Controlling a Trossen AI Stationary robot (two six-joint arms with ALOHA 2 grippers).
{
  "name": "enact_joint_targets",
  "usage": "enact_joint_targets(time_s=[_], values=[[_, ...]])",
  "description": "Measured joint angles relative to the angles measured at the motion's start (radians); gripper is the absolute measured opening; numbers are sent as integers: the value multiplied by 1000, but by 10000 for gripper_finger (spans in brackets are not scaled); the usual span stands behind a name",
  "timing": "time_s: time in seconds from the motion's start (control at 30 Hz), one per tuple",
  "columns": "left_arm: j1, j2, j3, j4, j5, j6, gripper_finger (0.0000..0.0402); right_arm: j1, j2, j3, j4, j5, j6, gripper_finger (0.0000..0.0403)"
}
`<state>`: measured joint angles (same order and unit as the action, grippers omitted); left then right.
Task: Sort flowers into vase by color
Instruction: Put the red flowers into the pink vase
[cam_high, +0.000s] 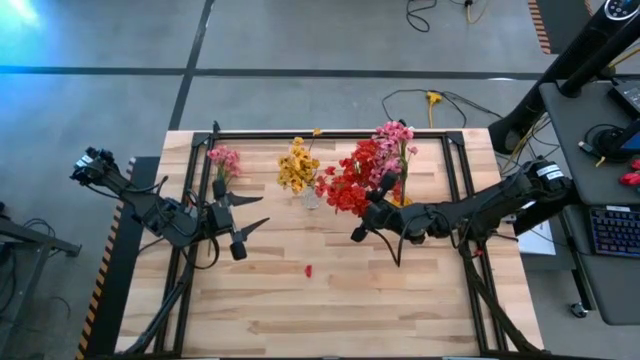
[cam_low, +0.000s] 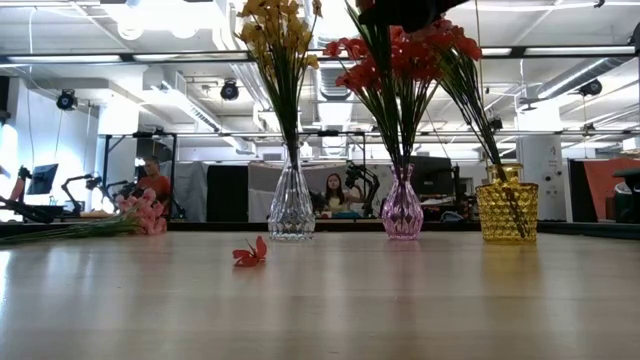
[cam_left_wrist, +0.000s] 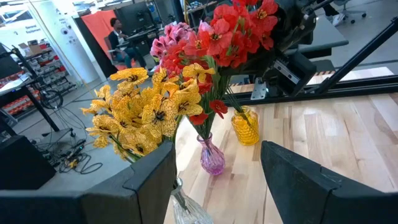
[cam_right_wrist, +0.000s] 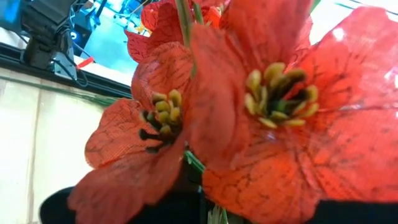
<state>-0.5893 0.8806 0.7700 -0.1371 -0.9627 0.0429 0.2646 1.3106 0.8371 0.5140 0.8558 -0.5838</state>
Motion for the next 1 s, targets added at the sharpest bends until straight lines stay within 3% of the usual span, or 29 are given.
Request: enact_joint_targets(time_s=[1.0], values=[[0, 0, 0, -1, 0, 0, 220, -17, 0, -16, 0, 8, 18, 13]])
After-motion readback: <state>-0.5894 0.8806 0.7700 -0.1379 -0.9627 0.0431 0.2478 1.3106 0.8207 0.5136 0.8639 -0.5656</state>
